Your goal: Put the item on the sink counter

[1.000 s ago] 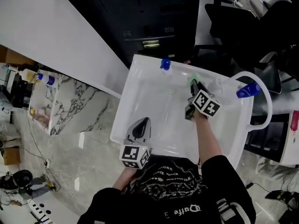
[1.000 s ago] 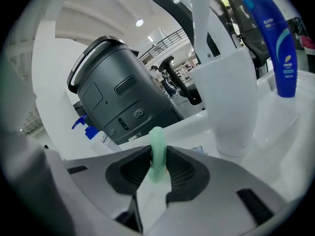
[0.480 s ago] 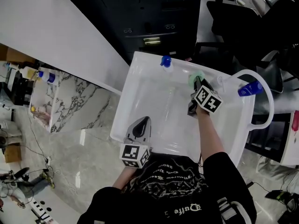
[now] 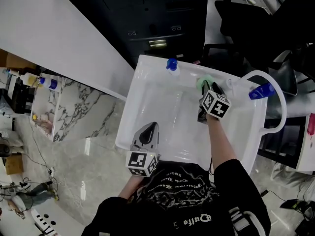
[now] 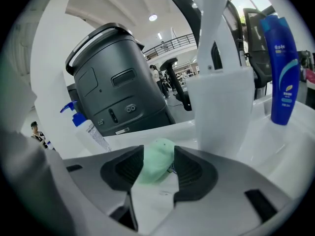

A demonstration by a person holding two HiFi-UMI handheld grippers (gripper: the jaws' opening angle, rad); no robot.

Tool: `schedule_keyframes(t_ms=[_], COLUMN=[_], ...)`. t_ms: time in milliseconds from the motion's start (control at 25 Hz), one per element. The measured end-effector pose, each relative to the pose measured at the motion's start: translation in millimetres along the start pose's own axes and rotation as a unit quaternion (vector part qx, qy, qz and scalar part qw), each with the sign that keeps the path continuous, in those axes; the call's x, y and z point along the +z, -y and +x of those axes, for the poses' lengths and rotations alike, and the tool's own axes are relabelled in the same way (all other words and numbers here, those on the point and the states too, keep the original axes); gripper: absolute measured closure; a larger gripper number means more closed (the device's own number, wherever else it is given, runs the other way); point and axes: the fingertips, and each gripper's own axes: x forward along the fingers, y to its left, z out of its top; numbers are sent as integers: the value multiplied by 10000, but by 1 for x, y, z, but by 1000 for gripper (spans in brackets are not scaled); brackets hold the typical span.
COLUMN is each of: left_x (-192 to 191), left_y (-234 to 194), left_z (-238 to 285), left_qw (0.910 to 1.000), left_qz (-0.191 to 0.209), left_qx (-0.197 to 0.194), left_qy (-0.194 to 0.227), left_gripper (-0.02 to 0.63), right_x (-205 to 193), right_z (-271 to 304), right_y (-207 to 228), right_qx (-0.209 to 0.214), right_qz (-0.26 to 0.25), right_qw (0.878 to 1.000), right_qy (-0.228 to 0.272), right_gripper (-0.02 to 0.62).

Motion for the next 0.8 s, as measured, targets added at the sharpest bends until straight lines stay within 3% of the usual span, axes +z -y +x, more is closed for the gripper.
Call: schedule_keyframes(t_ms=[480, 800], left_x=[16, 18], left_y=[15, 25], left_z=[-4, -12], left_qw=[9989, 9969], left_qz=[110, 88], left_qx=[-332, -600], left_qy=[318, 509], left_gripper=[598, 598], right_x=[24, 12], right_z=[-66, -134], right_y=[-46, -70], right_qx=[304, 459], right_qz=[-944, -1649], right_qw=[9928, 9813], right_qy=[671, 875], right_gripper=[405, 407])
